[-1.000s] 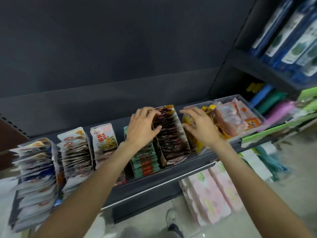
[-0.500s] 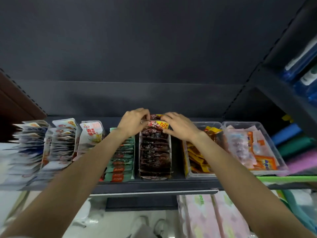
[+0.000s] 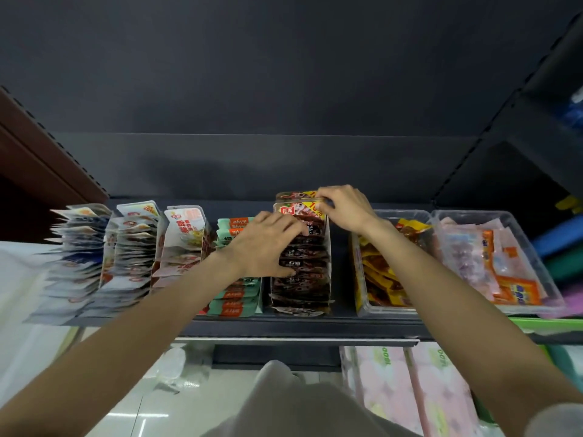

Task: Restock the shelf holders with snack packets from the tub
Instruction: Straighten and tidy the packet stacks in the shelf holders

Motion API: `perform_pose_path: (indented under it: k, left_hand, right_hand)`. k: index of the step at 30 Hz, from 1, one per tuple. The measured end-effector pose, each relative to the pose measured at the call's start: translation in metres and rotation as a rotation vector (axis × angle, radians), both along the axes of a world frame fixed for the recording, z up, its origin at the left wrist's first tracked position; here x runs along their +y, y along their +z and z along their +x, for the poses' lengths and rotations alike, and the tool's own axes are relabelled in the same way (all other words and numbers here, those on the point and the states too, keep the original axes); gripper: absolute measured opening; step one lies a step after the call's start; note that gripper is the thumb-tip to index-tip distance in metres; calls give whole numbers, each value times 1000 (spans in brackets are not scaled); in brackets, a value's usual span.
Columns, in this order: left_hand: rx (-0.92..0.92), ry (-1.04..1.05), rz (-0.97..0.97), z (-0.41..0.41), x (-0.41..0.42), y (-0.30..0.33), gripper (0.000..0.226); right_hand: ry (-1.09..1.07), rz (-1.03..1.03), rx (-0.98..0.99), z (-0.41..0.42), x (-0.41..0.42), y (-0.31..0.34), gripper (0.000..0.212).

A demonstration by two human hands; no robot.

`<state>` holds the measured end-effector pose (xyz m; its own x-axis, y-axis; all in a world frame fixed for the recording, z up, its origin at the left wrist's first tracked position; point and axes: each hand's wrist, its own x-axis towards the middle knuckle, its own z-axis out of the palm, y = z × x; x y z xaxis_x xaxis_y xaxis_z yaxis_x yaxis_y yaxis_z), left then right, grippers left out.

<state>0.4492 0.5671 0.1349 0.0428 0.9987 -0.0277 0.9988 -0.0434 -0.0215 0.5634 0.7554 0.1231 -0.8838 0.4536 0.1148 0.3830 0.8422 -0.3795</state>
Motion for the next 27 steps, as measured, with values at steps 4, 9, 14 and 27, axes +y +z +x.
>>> perform_pose_path:
  k: [4,9,14,27]
  left_hand:
    - [11,-66,20,5,14,-8,66]
    - [3,-22,37,10,20,-13,44]
    - [-154,141,36,-5,30,-6,24]
    - [-438,198,82,-24,41,-3,33]
  right_hand:
    - [-16,-23,5,2,-1,-2,13]
    - [-28,-55,-2,5,-4,-4,17]
    - [35,-292,-22,24,-9,-3,40]
    - [309,8,-154,64,-72,7,73]
